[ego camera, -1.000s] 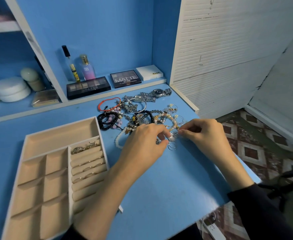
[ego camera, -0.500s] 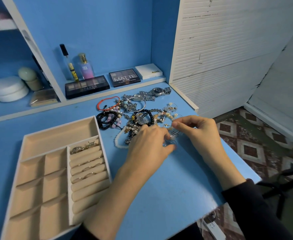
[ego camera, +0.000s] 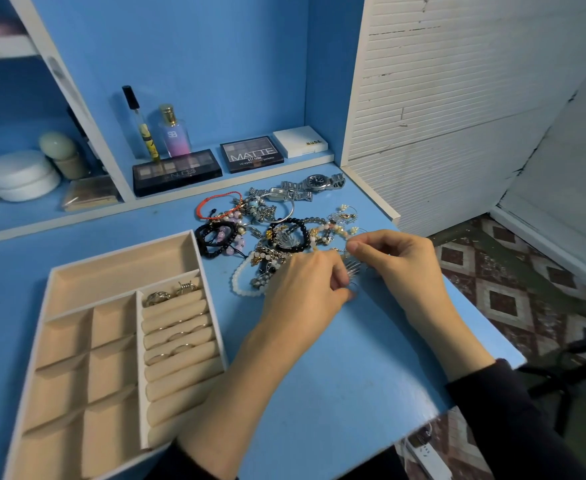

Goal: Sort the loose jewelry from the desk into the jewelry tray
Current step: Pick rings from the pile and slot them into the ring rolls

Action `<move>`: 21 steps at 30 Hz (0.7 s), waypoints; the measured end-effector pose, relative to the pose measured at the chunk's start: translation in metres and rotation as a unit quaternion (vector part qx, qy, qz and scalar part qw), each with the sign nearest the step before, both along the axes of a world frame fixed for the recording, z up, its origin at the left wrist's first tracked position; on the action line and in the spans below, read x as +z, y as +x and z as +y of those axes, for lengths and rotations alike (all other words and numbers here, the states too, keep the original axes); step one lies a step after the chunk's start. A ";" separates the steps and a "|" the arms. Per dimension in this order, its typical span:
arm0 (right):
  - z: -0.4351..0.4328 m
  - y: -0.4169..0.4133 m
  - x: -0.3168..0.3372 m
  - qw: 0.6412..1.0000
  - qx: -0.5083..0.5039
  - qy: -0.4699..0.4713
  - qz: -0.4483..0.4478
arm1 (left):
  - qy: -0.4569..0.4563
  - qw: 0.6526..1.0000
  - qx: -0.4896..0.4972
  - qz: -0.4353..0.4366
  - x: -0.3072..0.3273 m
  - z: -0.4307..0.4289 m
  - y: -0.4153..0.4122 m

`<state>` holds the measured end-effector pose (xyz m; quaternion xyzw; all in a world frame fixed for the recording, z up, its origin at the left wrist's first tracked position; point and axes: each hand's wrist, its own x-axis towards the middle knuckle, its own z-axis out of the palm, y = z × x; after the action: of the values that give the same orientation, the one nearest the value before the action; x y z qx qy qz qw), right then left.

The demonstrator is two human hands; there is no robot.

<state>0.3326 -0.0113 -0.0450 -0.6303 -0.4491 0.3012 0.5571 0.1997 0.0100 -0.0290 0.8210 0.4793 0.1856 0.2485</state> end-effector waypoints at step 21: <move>-0.013 -0.095 0.003 0.972 0.225 0.058 0.020 | 0.078 0.969 0.166 -0.166 0.020 -0.018 -0.157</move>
<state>0.2377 -0.0243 -0.0425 -0.4732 -0.5849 0.4050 0.5196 0.0427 -0.0077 -0.0089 0.7045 0.5448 0.3950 0.2256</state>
